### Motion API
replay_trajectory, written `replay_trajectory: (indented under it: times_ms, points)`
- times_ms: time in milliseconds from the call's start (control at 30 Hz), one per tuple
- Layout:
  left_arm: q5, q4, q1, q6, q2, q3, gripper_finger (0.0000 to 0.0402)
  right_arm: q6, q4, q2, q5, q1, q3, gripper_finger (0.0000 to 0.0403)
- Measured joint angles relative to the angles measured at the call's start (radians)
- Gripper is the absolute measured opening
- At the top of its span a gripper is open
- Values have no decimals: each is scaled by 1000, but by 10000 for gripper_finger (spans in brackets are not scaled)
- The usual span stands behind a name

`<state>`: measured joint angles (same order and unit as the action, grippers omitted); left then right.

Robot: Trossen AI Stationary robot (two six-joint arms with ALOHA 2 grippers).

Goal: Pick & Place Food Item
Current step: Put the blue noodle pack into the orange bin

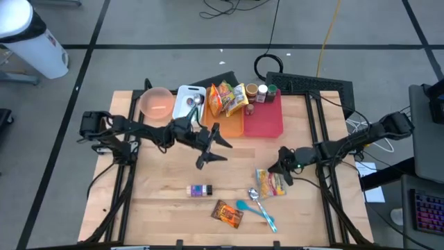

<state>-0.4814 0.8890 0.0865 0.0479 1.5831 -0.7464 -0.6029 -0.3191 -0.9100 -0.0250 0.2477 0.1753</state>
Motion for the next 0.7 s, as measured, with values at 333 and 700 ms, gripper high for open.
replay_trajectory:
  times_ms: [333,700]
  points:
    - [-224,-27,145,52,-10,0,253,228,-27,-1,-2,-164,91,1]
    - [-194,-494,225,-172,-238,0,253,471,193,-96,31,-291,387,0]
